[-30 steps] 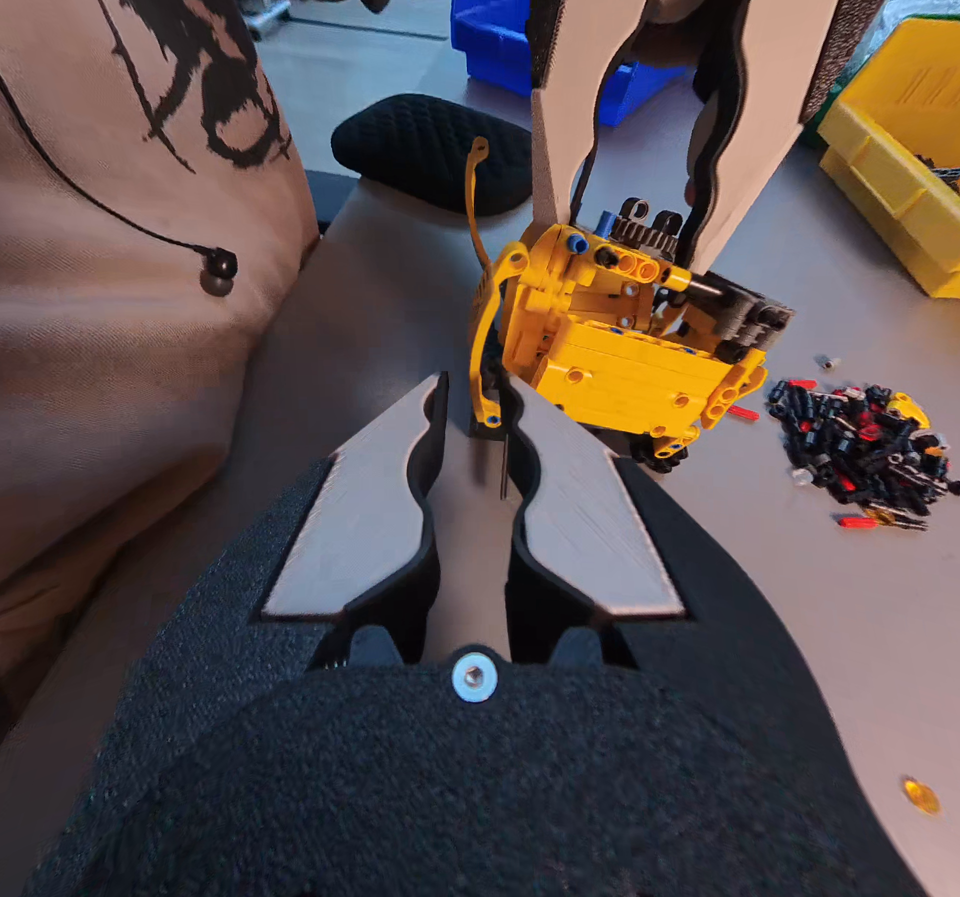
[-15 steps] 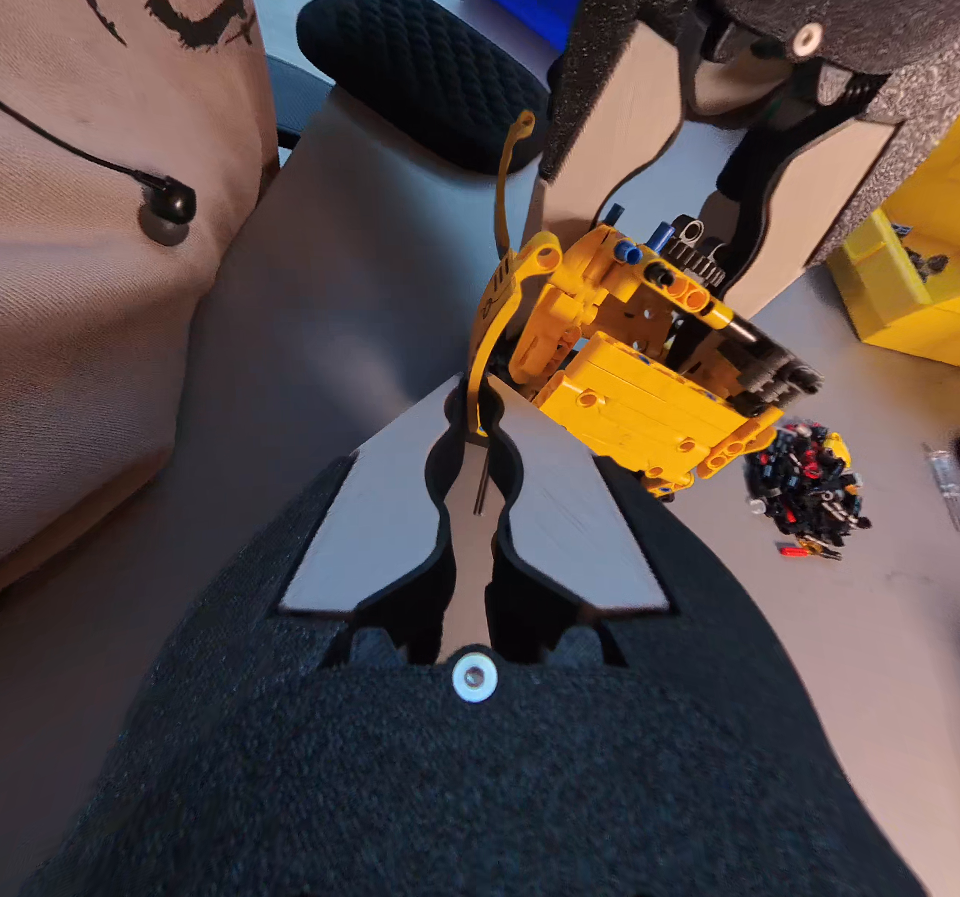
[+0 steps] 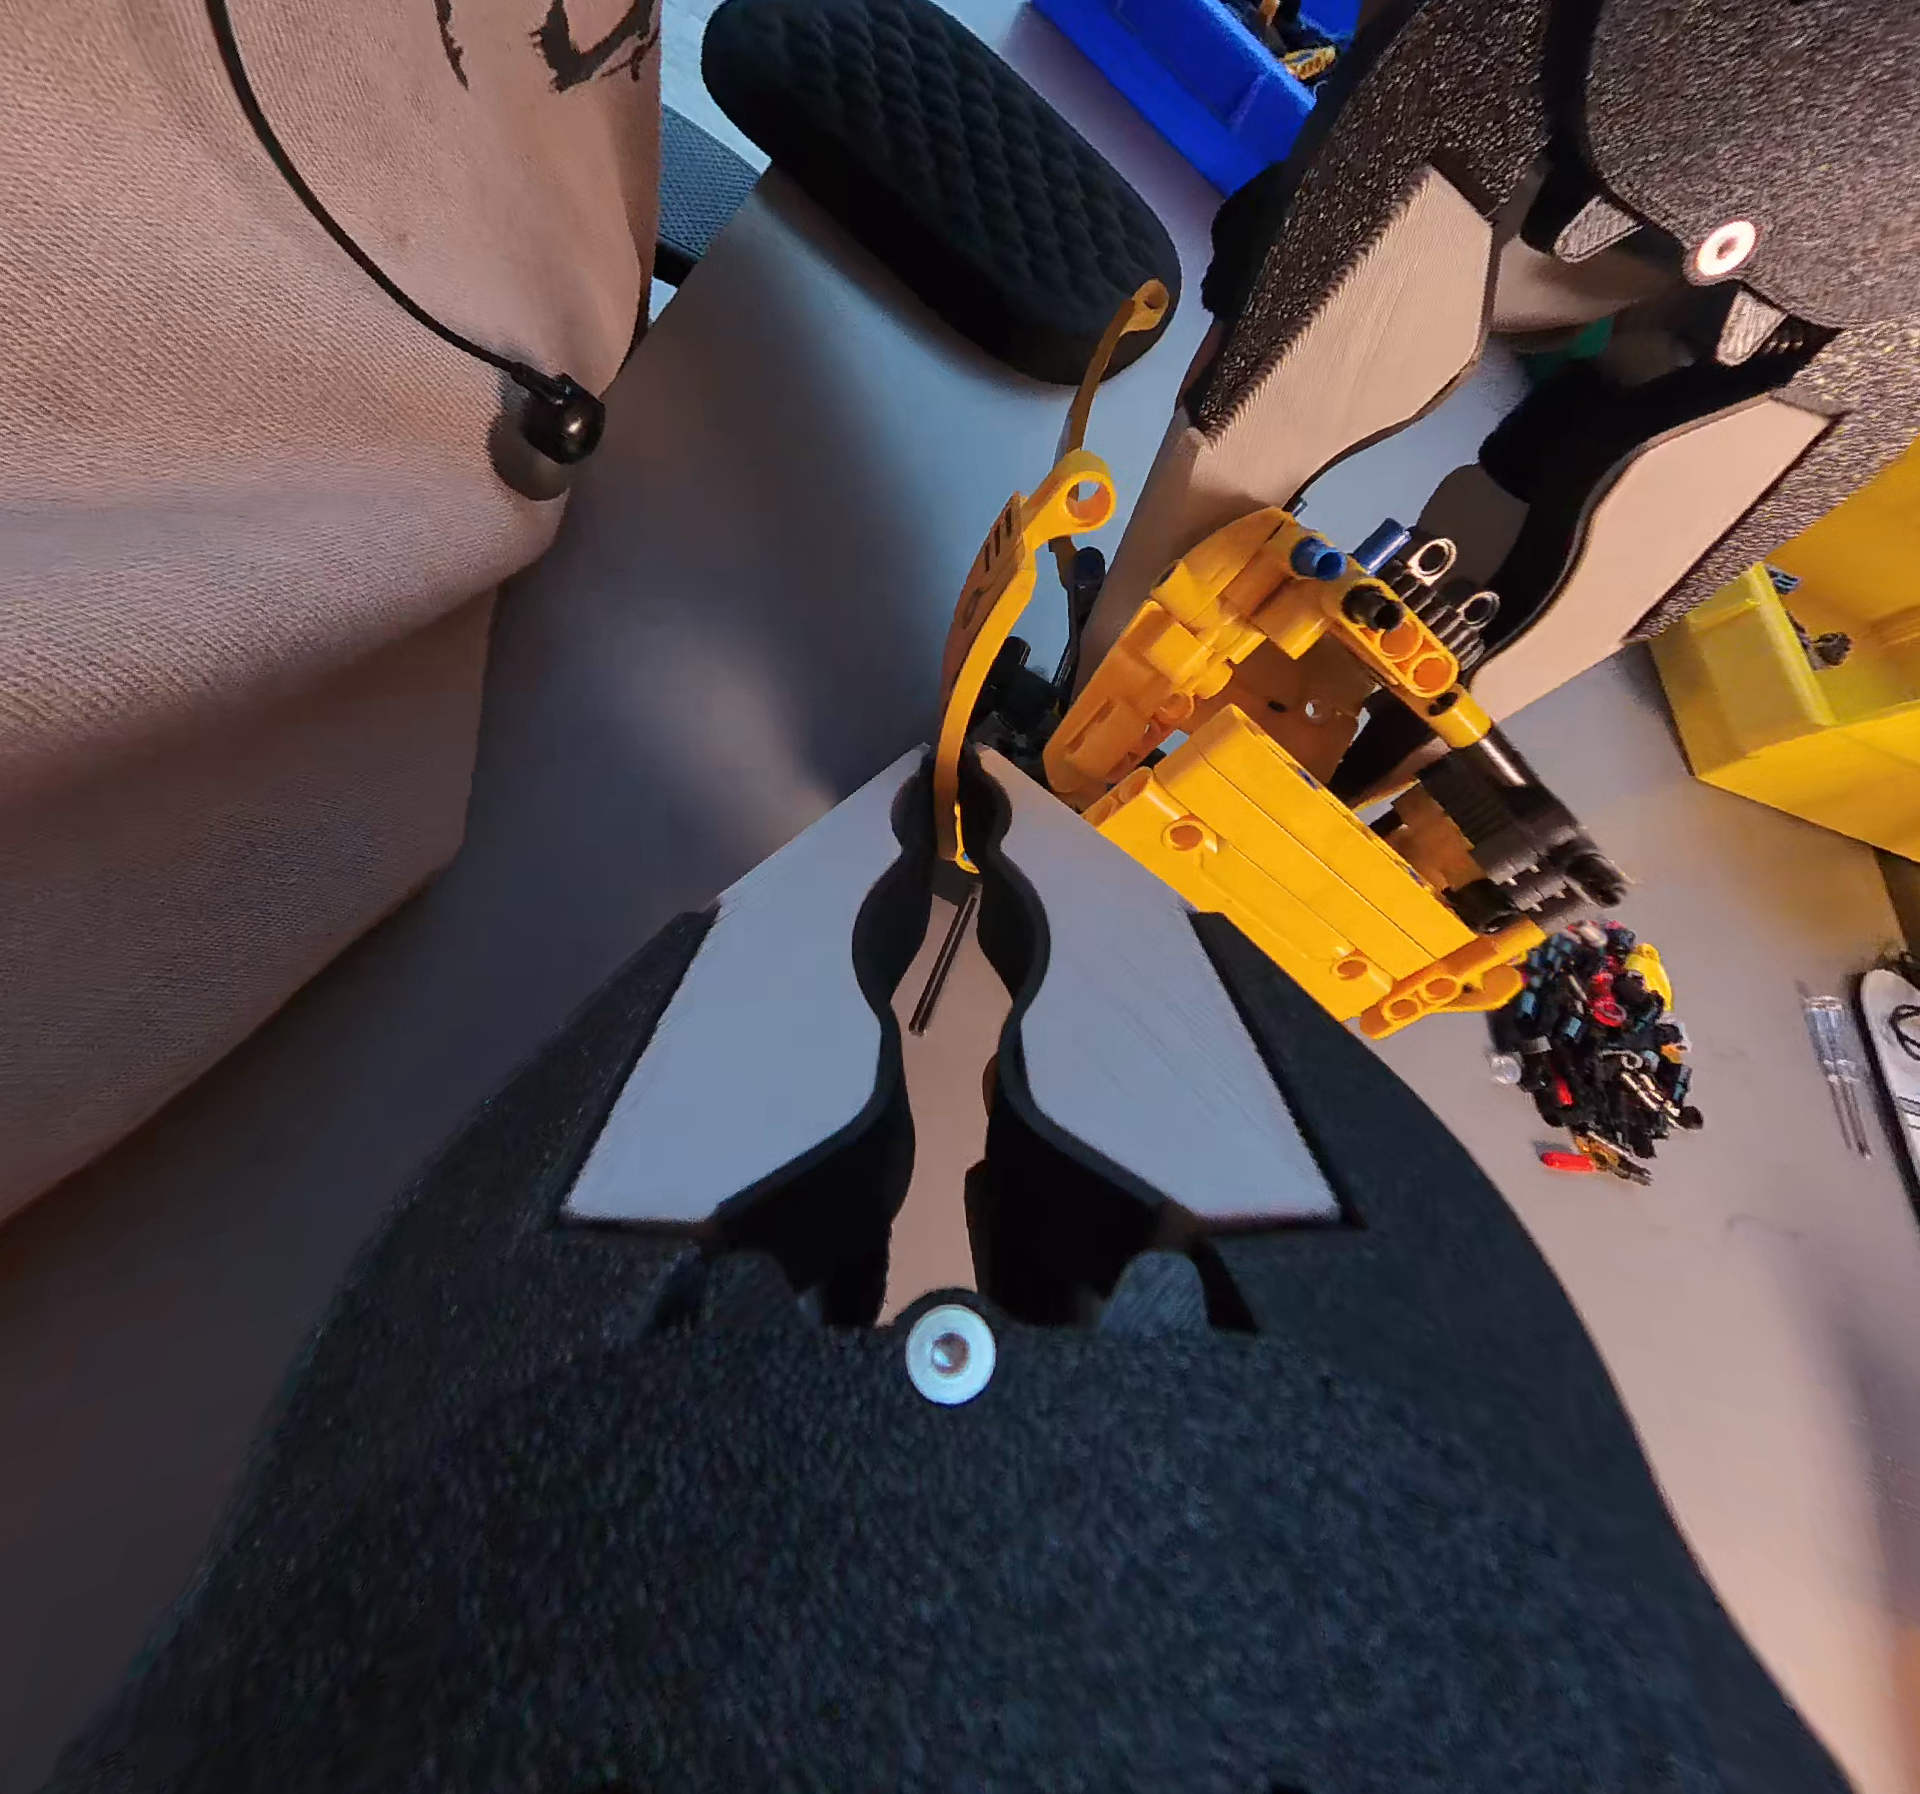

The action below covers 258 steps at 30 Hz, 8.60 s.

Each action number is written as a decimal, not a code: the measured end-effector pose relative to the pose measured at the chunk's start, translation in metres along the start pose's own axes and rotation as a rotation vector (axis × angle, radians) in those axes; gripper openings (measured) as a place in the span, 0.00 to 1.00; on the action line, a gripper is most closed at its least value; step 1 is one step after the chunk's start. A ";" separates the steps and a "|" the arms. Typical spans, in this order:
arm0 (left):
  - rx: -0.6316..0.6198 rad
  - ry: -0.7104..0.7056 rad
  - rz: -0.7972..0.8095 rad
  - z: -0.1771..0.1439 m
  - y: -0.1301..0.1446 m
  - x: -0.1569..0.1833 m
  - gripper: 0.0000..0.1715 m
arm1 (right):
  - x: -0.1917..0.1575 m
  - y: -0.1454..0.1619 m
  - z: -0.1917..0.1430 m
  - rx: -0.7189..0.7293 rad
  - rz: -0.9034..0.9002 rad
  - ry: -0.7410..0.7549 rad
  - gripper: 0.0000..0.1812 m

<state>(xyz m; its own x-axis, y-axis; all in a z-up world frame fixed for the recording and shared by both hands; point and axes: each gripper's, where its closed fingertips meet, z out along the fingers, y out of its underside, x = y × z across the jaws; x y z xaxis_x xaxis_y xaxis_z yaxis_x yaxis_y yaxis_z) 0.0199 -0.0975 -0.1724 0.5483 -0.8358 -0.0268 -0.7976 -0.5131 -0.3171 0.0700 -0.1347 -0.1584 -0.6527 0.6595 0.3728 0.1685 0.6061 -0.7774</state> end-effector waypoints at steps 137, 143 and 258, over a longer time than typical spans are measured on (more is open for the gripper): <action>0.588 -0.733 -0.240 -0.019 0.017 -0.018 0.22 | 0.095 0.132 -0.087 -0.440 0.674 0.296 0.11; 0.803 -0.426 -0.316 -0.048 0.005 0.015 0.31 | 0.116 0.120 -0.101 -0.240 0.700 0.406 0.16; -0.617 -0.407 -0.967 -0.122 0.400 -0.195 0.12 | 0.114 0.104 -0.108 0.010 0.760 0.419 0.15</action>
<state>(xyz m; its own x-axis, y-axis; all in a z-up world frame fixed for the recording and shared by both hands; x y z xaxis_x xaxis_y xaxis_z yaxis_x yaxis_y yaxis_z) -0.4367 -0.1635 -0.1786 0.9331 0.0083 -0.3595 0.0589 -0.9897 0.1301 0.0930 0.0511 -0.1417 -0.0398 0.9947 -0.0948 0.4406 -0.0677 -0.8952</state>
